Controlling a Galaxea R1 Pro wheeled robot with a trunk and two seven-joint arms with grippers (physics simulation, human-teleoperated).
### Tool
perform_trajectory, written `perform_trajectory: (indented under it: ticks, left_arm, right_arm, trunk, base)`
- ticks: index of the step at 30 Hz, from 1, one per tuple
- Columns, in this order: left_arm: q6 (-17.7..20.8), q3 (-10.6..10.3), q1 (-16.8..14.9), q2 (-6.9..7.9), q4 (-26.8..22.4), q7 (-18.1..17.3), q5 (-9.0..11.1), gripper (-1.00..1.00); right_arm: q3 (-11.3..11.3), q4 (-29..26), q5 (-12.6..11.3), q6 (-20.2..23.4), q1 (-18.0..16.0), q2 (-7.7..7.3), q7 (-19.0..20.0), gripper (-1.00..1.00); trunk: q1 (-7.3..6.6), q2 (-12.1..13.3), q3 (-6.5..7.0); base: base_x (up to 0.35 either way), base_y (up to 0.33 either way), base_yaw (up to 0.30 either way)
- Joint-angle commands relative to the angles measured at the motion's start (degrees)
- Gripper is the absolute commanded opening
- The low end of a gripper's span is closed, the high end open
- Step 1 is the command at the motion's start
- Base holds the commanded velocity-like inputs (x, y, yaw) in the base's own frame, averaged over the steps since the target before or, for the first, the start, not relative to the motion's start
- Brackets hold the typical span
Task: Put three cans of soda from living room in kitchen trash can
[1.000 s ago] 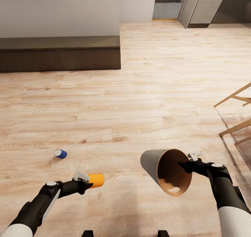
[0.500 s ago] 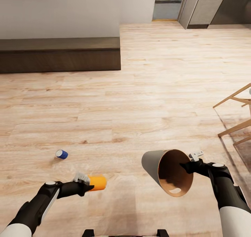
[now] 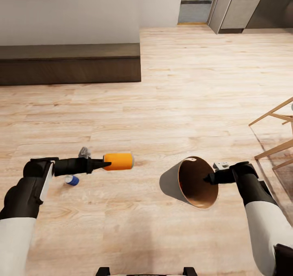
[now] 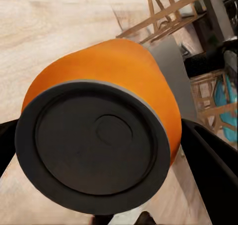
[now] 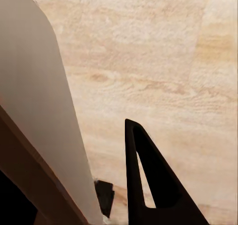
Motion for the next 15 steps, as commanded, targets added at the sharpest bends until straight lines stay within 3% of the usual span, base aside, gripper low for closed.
perform_trajectory:
  ticks: [1, 3, 6, 9, 12, 14, 15]
  left_arm:
    - [1.19, 0.11, -1.07, -0.18, -0.22, -0.28, -0.05, -1.0]
    - [2.83, 0.16, -2.67, -0.87, -0.75, -1.14, 0.92, -1.0]
    - [5.12, -0.09, -3.59, -2.5, -2.37, -2.25, 3.22, -1.0]
    - [6.93, -1.23, -4.01, -5.32, -3.6, -2.51, 3.96, -1.0]
    - [7.69, -4.86, -4.22, -7.28, -3.96, -2.23, 3.96, -1.0]
    - [7.99, -8.23, -4.23, -7.96, -4.06, -1.28, 3.9, -1.0]
    - [8.02, -8.61, -4.23, -8.02, -4.07, -1.14, 3.89, -1.0]
  right_arm:
    - [0.07, 2.67, -1.28, 1.1, -2.53, -0.1, 0.31, -1.0]
    - [0.2, 7.33, -0.38, 1.63, -6.24, -0.1, -0.29, -1.0]
    - [0.36, 10.37, 1.23, 1.83, -8.5, 0.61, -1.75, -1.0]
    - [1.4, 11.75, 1.88, 1.9, -9.27, 2.74, -4.69, -1.0]
    - [2.67, 12.95, 2.08, 1.93, -9.52, 5.0, -7.54, -1.0]
    - [3.34, 13.61, 2.21, 1.91, -9.56, 7.26, -10.49, -1.0]
    - [3.55, 13.87, 2.22, 1.91, -9.56, 7.77, -11.51, -1.0]
  trunk:
    - [-0.01, 0.0, 0.0]
    - [-0.01, 0.0, 0.0]
    - [-0.01, 0.0, 0.0]
    - [-0.01, 0.0, 0.0]
    - [-0.01, 0.0, 0.0]
    - [-0.01, 0.0, 0.0]
    - [-0.01, 0.0, 0.0]
  base:
    - [0.074, 0.0, 0.0]
    - [0.08, 0.0, 0.0]
    - [0.089, 0.0, 0.0]
    - [0.094, 0.0, 0.0]
    - [0.097, 0.0, 0.0]
    - [0.097, 0.0, 0.0]
    - [0.097, 0.0, 0.0]
